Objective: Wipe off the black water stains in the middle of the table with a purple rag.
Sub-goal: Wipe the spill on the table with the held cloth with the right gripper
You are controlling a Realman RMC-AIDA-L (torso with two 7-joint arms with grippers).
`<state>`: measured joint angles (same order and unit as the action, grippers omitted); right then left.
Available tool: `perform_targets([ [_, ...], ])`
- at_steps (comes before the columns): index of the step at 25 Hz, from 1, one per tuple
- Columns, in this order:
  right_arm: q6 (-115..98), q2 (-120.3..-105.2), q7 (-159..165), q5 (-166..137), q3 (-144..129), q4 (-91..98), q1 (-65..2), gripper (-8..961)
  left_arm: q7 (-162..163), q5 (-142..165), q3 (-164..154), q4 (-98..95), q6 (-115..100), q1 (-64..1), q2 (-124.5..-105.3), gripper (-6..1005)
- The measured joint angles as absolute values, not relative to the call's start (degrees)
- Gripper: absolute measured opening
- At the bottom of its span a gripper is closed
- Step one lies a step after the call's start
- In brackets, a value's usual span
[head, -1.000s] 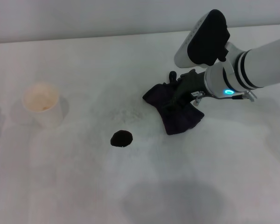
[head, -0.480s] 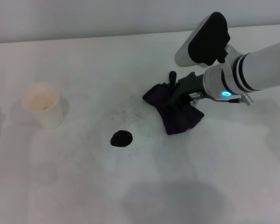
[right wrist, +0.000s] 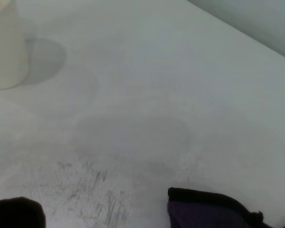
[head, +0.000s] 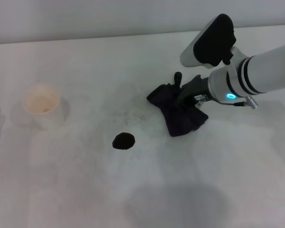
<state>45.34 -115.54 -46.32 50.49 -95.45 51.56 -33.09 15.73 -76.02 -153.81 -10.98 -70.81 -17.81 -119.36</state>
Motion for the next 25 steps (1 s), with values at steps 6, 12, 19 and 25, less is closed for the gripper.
perform_targets([
  [6, 45.6, -115.43, -46.4, 50.5, -95.2, 50.8, -33.4, 230, 15.7, -76.0, -153.8, -11.0, -70.8, -17.8, -119.36, 873],
  [12, 47.2, -115.30, -46.9, 50.6, -94.6, 51.8, -33.5, 95, 15.7, -76.0, -153.8, -11.0, -70.8, -17.6, -119.36, 873],
  [19, 54.8, -115.47, -52.7, 54.5, -93.4, 55.7, -33.7, 95, 15.8, -75.8, -154.1, -11.1, -70.8, -17.5, -119.36, 873],
  [25, 60.2, -115.84, -61.9, 63.4, -95.3, 54.9, -34.1, 96, 16.0, -75.7, -154.3, -11.5, -70.8, -17.6, -119.43, 873],
])
